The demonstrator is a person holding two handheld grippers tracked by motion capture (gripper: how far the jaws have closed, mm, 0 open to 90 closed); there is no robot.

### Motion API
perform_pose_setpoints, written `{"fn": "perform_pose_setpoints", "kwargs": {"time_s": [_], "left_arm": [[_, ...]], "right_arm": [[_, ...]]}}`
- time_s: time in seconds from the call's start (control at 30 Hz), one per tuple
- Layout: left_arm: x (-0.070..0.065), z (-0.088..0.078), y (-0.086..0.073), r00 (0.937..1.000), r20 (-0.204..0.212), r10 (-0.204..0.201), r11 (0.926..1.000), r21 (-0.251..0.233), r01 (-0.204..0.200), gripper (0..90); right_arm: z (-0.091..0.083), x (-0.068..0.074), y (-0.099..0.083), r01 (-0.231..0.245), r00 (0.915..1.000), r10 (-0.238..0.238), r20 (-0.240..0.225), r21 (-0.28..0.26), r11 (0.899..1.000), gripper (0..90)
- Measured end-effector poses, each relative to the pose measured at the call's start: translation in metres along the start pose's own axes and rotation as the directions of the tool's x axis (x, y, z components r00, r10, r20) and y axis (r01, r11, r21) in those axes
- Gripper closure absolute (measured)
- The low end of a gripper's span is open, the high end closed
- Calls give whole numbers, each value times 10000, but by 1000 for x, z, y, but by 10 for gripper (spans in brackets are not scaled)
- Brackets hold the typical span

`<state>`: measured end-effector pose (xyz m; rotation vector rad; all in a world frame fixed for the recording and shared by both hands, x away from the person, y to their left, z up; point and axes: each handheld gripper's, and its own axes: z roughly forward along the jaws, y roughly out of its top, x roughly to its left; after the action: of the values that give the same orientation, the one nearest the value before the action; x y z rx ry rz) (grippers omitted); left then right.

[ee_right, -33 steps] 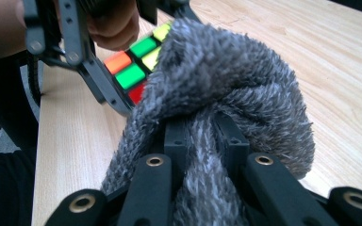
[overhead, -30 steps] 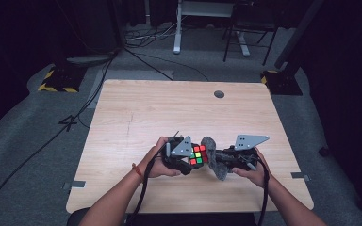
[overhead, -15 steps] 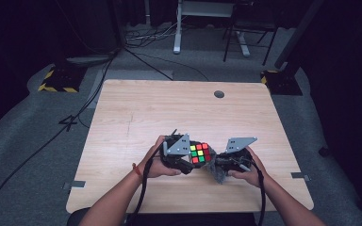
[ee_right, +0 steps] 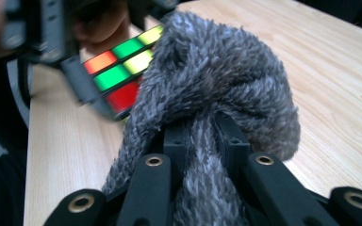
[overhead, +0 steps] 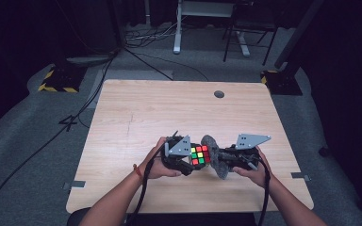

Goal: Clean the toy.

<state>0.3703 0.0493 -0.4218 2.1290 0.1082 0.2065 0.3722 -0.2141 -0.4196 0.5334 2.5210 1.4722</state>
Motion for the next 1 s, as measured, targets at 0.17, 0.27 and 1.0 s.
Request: {"fn": "perform_pose_setpoints", "kwargs": {"time_s": [0.17,0.27,1.0], "left_arm": [[-3,-3,4,10000,75,32,9996,-283,-29,334],[-2,-7,6,10000,-9,32,9991,-422,-32,334],[3,-2,-2,9996,83,-254,9995,-188,256,334]], "right_arm": [[4,-3,-2,-48,10000,46,54,325,9995,780],[8,-2,-4,-45,9999,50,-91,606,9982,780],[4,4,-1,200,9998,-199,-12,226,9995,779]]}}
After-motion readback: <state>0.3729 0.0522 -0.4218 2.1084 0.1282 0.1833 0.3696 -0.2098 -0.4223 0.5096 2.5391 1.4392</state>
